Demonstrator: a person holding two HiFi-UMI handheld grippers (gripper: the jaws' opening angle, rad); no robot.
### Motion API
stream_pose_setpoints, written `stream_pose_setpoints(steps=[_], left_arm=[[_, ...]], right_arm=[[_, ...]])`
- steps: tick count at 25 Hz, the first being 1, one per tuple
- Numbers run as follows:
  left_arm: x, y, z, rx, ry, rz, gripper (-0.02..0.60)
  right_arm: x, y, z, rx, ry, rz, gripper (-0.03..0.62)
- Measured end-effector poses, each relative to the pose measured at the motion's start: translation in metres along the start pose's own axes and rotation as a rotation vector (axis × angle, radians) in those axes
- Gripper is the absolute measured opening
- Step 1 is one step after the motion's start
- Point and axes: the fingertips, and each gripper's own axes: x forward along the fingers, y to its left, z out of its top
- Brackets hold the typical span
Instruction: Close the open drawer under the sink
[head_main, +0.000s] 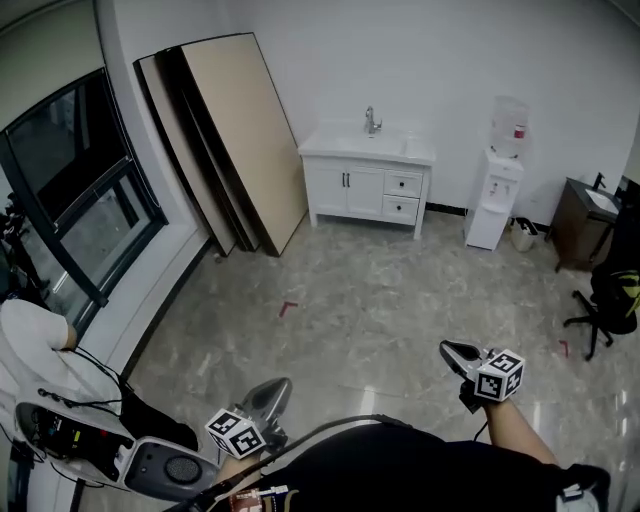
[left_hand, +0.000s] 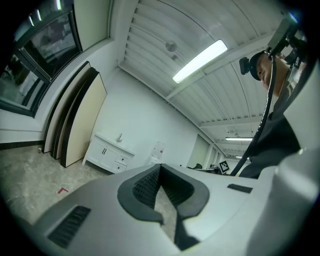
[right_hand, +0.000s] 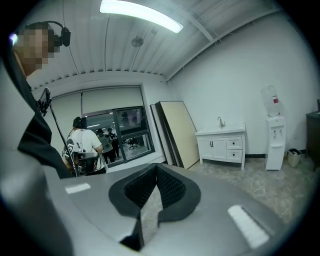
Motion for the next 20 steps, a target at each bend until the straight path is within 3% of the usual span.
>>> stream_pose_setpoints(steps=[9, 20], left_arm=[[0.05, 0.05, 0.015, 0.007, -0.014, 0.123, 0.0], [0.228, 0.056, 0.06, 0.035, -0.065, 0.168, 0.0]], right_arm=[[0.083, -0.068, 0.026, 0.004, 0.01, 0.117, 0.002], [0.128, -0.236, 0.104, -0.035, -0.017, 0.189, 0.002]])
